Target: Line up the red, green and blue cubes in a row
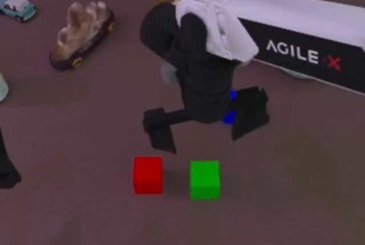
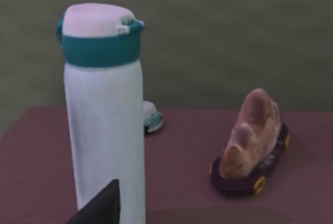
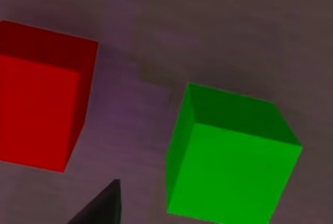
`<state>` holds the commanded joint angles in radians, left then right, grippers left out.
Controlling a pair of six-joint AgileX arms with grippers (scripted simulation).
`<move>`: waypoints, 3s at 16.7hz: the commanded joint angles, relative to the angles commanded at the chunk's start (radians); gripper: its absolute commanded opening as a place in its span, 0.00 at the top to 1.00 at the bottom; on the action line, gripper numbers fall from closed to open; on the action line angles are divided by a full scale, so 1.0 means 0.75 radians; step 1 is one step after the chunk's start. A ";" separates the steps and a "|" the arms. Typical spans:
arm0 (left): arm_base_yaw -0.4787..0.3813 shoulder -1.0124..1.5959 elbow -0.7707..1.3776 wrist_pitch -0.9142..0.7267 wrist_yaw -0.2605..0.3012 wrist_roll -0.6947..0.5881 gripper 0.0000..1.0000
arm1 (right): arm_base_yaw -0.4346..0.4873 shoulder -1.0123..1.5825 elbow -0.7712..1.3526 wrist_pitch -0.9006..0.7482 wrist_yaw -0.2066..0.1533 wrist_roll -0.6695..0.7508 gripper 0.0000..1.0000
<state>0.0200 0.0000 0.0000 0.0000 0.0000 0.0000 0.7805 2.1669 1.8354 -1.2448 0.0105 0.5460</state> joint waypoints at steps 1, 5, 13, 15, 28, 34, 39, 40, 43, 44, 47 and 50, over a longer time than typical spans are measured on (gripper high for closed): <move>0.000 0.000 0.000 0.000 0.000 0.000 0.00 | -0.020 0.028 0.037 -0.015 -0.001 -0.101 0.00; 0.000 0.000 0.000 0.000 0.000 0.000 0.00 | -0.116 0.144 0.187 -0.080 -0.008 -0.590 0.00; 0.000 0.000 0.000 0.000 0.000 0.000 0.00 | -0.308 0.310 0.445 -0.166 -0.011 -1.520 0.00; 0.000 0.000 0.000 0.000 0.000 0.000 0.00 | -0.339 0.320 0.481 -0.169 -0.009 -1.629 0.00; 0.000 0.000 0.000 0.000 0.000 0.000 0.00 | -0.353 0.355 0.324 0.040 -0.007 -1.681 0.00; 0.000 0.000 0.000 0.000 0.000 0.000 0.00 | -0.354 0.398 0.154 0.252 -0.006 -1.682 0.00; 0.000 0.000 0.000 0.000 0.000 0.000 0.00 | -0.354 0.398 0.154 0.252 -0.006 -1.682 0.15; 0.000 0.000 0.000 0.000 0.000 0.000 0.00 | -0.354 0.398 0.154 0.252 -0.006 -1.682 0.23; 0.000 0.000 0.000 0.000 0.000 0.000 0.00 | -0.354 0.398 0.154 0.252 -0.006 -1.682 0.45; 0.000 0.000 0.000 0.000 0.000 0.000 0.00 | -0.354 0.398 0.154 0.252 -0.006 -1.682 0.53; 0.000 0.000 0.000 0.000 0.000 0.000 0.00 | -0.354 0.398 0.154 0.252 -0.006 -1.682 0.75; 0.000 0.000 0.000 0.000 0.000 0.000 0.00 | -0.354 0.398 0.154 0.252 -0.006 -1.682 0.98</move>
<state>0.0200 0.0000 0.0000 0.0000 0.0000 0.0000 0.5152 2.4652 1.9506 -1.0561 0.0060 -0.7156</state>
